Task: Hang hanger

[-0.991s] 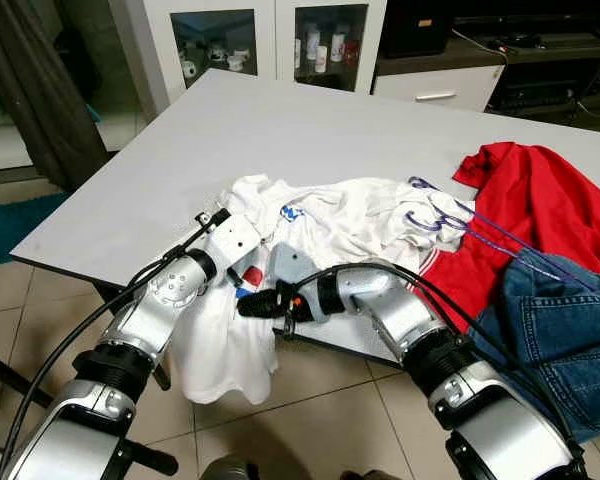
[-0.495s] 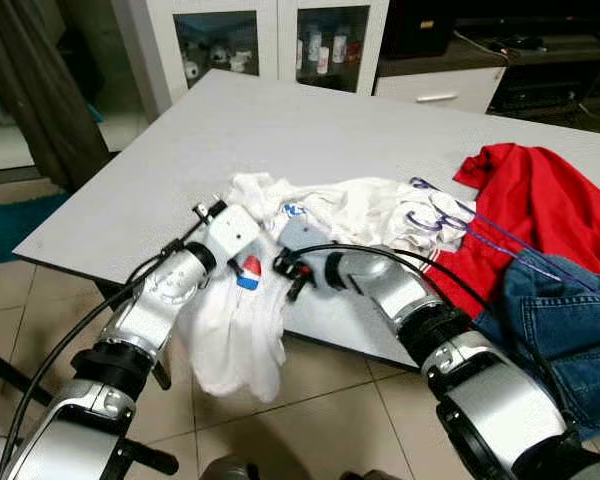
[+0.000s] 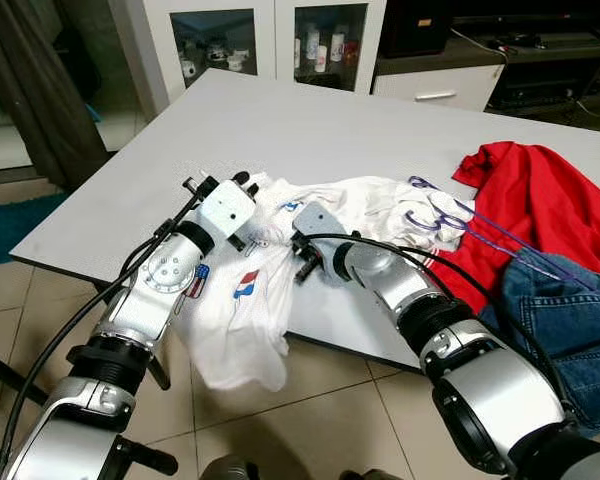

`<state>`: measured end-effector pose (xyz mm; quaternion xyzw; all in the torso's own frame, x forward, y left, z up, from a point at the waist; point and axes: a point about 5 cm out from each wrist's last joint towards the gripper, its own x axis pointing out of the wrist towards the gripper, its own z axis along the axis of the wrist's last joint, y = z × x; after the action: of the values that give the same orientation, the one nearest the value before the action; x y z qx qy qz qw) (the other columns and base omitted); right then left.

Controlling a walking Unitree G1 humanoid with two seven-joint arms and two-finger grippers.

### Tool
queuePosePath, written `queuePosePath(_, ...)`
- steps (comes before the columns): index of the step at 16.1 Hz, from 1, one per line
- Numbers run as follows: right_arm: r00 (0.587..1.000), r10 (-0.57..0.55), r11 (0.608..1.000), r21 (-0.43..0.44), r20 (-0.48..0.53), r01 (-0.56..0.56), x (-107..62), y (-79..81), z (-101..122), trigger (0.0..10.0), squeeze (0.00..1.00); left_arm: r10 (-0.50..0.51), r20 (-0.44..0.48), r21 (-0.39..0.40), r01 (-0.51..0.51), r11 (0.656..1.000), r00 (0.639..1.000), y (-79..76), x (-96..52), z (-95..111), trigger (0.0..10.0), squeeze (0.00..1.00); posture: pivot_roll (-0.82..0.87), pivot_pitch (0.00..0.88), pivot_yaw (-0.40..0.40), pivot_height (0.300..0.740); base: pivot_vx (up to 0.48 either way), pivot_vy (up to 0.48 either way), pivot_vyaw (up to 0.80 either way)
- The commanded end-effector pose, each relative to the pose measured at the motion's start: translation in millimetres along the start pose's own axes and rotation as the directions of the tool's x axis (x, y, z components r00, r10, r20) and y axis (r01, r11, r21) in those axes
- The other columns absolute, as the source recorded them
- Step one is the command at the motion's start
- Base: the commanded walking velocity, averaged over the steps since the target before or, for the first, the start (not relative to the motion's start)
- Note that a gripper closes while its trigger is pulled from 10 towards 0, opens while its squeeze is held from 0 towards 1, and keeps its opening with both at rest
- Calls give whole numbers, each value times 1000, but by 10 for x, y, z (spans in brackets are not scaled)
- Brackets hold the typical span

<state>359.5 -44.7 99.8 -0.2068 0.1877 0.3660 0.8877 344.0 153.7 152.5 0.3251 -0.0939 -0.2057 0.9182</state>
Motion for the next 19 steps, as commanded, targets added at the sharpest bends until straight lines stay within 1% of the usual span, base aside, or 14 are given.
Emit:
queuePosePath(1,999,-33,999,7,32,33,-15,-83,99,10000,0,6,20,-11,-6,1000,1000,25,-8,37,10000,0,82,0,-7,740,0,0,0)
queuePosePath(2,998,-49,999,9,30,49,-19,-104,92,10000,0,-45,22,-28,46,999,999,-12,-35,33,10000,0,82,0,-6,740,0,0,0)
queuePosePath(3,997,-67,998,13,30,67,-24,-126,84,10000,0,-139,29,-50,140,989,990,-83,-87,25,10000,0,82,0,-6,740,0,0,0)
queuePosePath(5,993,-109,994,18,33,109,-32,-167,81,10000,0,-315,26,-82,316,945,949,-220,-222,-16,10000,0,79,0,-5,740,0,0,0)
queuePosePath(6,990,-133,991,23,38,132,-39,-193,86,10000,0,-405,0,-106,402,909,914,-285,-309,-66,10000,0,79,0,-5,740,0,0,0)
queuePosePath(7,989,-144,989,26,39,143,-42,-207,89,10000,0,-439,-22,-116,434,893,898,-304,-352,-101,10000,0,79,0,-5,740,0,0,0)
queuePosePath(8,983,-175,984,31,46,174,-54,-246,103,10000,0,-503,-65,-151,489,859,862,-313,-445,-169,10000,0,80,0,-6,740,0,0,0)
queuePosePath(11,974,-222,975,34,54,220,-73,-308,126,10000,0,-556,-95,-185,534,825,826,-275,-530,-210,10000,0,81,0,-6,740,0,0,0)
queuePosePath(13,960,-271,962,37,65,269,-92,-363,148,10000,0,-580,-82,-200,557,806,810,-225,-562,-165,10000,0,81,0,-8,740,0,0,0)
queuePosePath(15,947,-311,950,50,79,307,-107,-405,170,10000,0,-595,-26,-234,574,785,803,-187,-566,-43,10000,0,81,0,-8,740,0,0,0)
queuePosePath(16,942,-322,946,59,90,318,-117,-424,181,10000,0,-616,5,-255,597,761,788,-214,-570,14,10000,0,77,0,-9,740,0,0,0)
queuePosePath(17,938,-328,944,80,112,320,-126,-440,215,10000,0,-671,1,-282,644,711,742,-313,-605,6,10000,0,77,0,-9,740,0,0,0)
queuePosePath(18,938,-325,945,87,122,316,-127,-441,233,10000,0,-691,-12,-288,659,695,723,-355,-620,-19,10000,0,77,0,-9,740,0,0,0)
queuePosePath(19,939,-312,949,98,146,300,-127,-438,279,10000,0,-721,-46,-300,679,670,691,-433,-642,-86,10000,0,70,0,-5,740,0,0,0)
